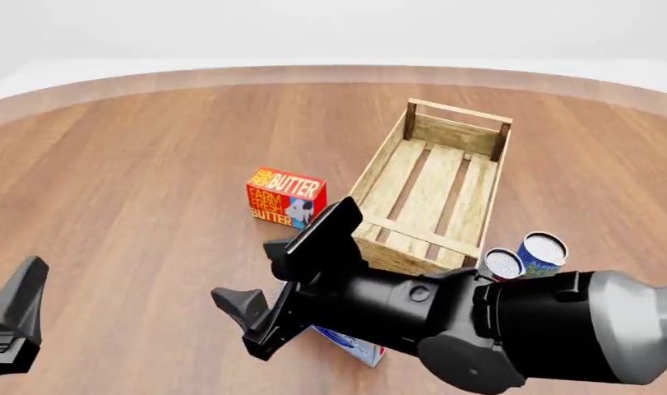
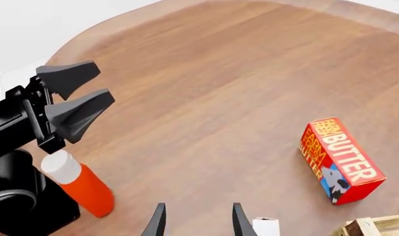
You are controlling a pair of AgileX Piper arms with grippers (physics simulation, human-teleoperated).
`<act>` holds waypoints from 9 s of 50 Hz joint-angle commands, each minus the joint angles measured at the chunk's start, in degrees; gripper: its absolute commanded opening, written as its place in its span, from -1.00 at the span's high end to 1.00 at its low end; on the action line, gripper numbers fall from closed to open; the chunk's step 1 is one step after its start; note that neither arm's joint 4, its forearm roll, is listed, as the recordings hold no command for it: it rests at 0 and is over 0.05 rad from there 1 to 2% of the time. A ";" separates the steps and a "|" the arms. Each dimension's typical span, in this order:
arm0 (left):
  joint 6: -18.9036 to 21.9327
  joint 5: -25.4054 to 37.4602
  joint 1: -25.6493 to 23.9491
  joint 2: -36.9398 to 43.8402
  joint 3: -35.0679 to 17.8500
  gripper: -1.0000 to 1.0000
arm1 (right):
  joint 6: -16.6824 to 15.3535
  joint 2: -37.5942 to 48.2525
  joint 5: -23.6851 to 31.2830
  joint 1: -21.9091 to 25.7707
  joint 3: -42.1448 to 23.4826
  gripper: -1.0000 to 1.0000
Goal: Pick up the ketchup, and put it in the wooden tray.
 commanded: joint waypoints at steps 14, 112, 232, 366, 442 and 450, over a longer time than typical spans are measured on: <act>0.00 0.00 0.00 0.00 0.00 -1.00 | 0.72 3.53 -0.43 3.90 -2.63 -1.00; 0.00 0.00 0.00 0.00 0.00 -1.00 | -7.07 21.59 16.52 19.91 -25.56 -1.00; 0.00 0.00 0.00 0.00 0.00 -1.00 | -10.54 27.08 19.79 18.57 -27.99 1.00; 0.00 0.00 0.00 0.00 0.00 -1.00 | -24.37 5.69 29.41 -43.16 -25.33 1.00; 0.00 0.00 0.00 0.00 0.00 -1.00 | -19.12 21.30 22.07 -45.27 -23.62 1.00; 0.00 0.00 0.00 0.00 0.00 -1.00 | -18.84 21.66 21.69 -45.23 -23.34 1.00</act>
